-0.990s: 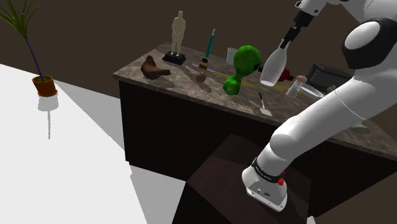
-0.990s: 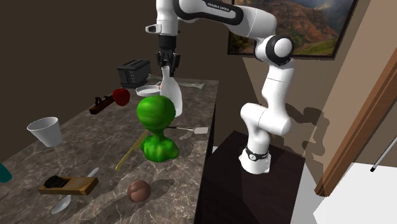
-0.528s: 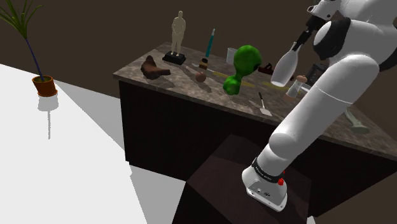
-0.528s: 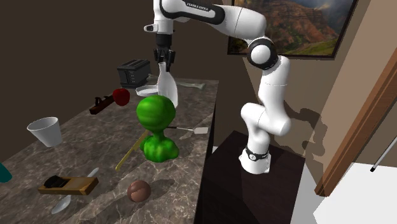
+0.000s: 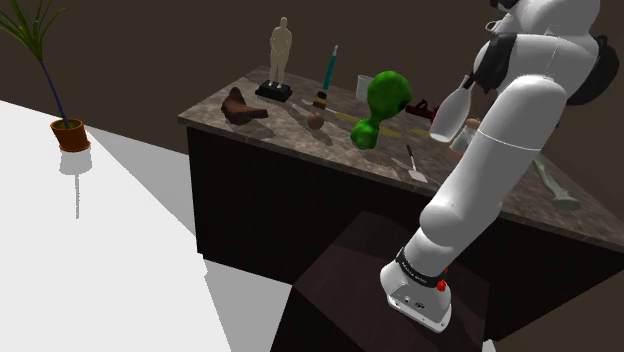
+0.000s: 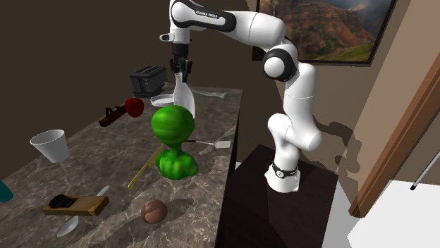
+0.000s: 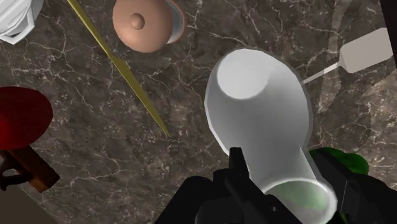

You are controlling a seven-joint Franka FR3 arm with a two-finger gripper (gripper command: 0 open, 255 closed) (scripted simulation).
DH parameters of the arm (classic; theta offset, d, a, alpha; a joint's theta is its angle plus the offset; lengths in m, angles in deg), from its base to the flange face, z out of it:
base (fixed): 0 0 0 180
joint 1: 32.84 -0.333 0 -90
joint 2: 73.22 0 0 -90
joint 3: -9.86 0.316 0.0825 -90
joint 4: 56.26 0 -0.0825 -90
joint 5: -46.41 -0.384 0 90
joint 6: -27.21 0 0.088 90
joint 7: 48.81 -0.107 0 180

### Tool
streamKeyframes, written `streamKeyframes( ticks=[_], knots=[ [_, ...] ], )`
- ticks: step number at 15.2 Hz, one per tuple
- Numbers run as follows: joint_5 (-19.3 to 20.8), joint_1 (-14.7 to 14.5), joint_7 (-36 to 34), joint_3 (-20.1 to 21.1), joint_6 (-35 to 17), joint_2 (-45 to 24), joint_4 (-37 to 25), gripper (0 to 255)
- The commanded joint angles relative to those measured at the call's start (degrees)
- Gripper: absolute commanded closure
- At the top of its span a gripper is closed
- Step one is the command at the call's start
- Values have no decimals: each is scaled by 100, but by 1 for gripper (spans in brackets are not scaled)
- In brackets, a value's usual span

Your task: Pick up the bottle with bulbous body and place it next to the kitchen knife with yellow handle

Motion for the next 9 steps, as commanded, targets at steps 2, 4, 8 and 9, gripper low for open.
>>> streamKeyframes(
  ticks=[2,4,8,9],
  knots=[
    [230,-194,-114,30,-311,241,393,255],
    [357,-277,-175,58,-506,378,637,255],
    [566,-387,-274,119,-874,606,1088,255],
    [609,-404,-294,134,-963,654,1194,255]
  ],
)
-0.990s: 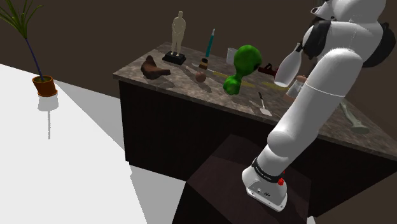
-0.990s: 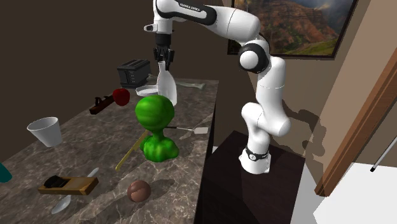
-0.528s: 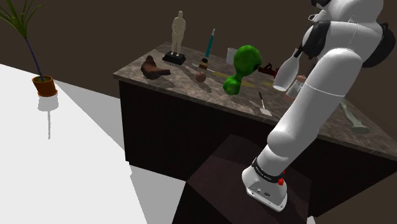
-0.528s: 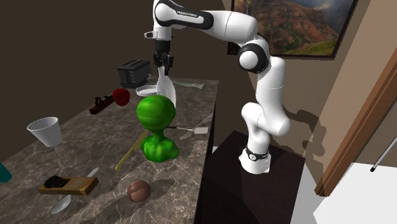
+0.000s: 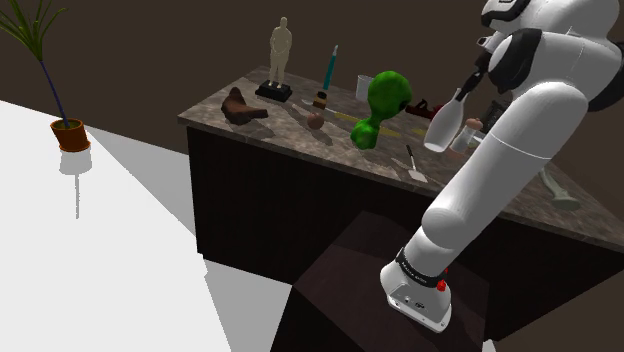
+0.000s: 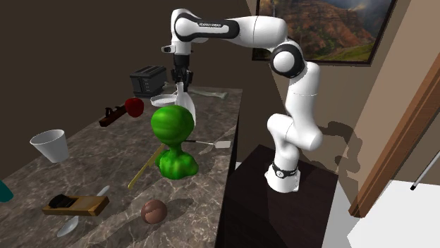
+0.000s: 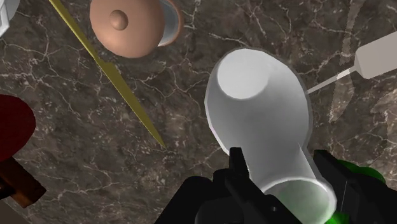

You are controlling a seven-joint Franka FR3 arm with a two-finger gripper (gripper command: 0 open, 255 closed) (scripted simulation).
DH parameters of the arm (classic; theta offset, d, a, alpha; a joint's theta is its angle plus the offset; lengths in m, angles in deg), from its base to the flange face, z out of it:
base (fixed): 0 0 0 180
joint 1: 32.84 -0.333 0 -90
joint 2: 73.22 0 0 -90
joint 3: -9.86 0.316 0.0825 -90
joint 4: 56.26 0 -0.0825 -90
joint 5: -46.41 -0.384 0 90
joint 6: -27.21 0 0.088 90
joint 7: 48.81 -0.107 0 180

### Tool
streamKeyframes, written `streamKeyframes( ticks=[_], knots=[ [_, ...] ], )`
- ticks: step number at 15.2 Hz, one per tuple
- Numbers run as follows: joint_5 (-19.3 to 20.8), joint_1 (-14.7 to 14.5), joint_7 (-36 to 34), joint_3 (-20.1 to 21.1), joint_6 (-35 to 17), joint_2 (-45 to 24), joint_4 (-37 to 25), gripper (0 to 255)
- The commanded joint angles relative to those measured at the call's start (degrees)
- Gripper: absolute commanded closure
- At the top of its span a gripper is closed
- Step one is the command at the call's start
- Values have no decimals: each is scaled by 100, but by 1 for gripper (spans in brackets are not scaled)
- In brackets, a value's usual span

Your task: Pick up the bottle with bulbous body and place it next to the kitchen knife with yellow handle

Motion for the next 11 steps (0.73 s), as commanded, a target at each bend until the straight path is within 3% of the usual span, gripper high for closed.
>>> streamKeyframes(
  ticks=[1,5,11],
  knots=[
    [60,-25,-26,23,-162,64,180,255],
    [185,-61,-77,73,-505,207,579,255],
    [185,-61,-77,74,-505,207,579,255]
  ],
)
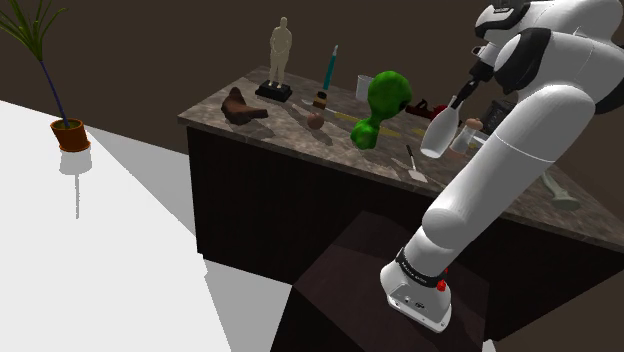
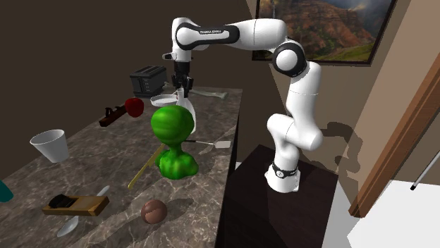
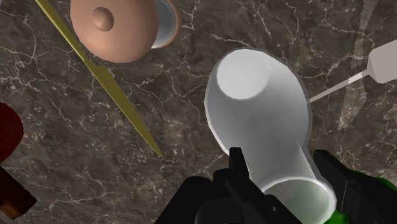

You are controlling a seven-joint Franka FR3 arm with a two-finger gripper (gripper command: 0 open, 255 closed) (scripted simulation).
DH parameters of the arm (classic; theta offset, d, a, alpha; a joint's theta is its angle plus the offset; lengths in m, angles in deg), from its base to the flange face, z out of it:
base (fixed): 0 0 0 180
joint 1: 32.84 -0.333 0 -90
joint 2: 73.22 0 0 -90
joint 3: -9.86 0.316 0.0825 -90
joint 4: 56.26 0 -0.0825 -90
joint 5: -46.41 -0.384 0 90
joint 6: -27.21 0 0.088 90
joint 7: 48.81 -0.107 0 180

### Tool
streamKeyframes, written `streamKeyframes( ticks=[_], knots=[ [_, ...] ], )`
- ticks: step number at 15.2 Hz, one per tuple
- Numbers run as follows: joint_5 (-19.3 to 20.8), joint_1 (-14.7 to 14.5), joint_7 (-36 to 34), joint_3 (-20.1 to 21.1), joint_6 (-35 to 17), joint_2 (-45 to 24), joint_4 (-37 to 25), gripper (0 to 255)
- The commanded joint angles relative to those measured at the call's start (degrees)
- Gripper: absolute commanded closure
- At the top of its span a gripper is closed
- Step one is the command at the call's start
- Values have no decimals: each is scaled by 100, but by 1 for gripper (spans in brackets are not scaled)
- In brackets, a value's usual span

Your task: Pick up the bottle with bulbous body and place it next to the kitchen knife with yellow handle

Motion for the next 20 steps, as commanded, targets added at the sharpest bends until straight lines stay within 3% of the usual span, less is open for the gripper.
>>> streamKeyframes(
  ticks=[1,2,3,8,12,20],
  knots=[
    [0,0,0,0,-2,1,0,255],
    [0,0,0,0,-2,1,0,255],
    [0,0,0,0,-3,1,0,0],
    [-2,0,1,-1,-2,-1,-1,0],
    [-351,164,227,-178,823,-390,-960,0],
    [-351,167,227,-175,823,-390,-960,0]
  ],
)
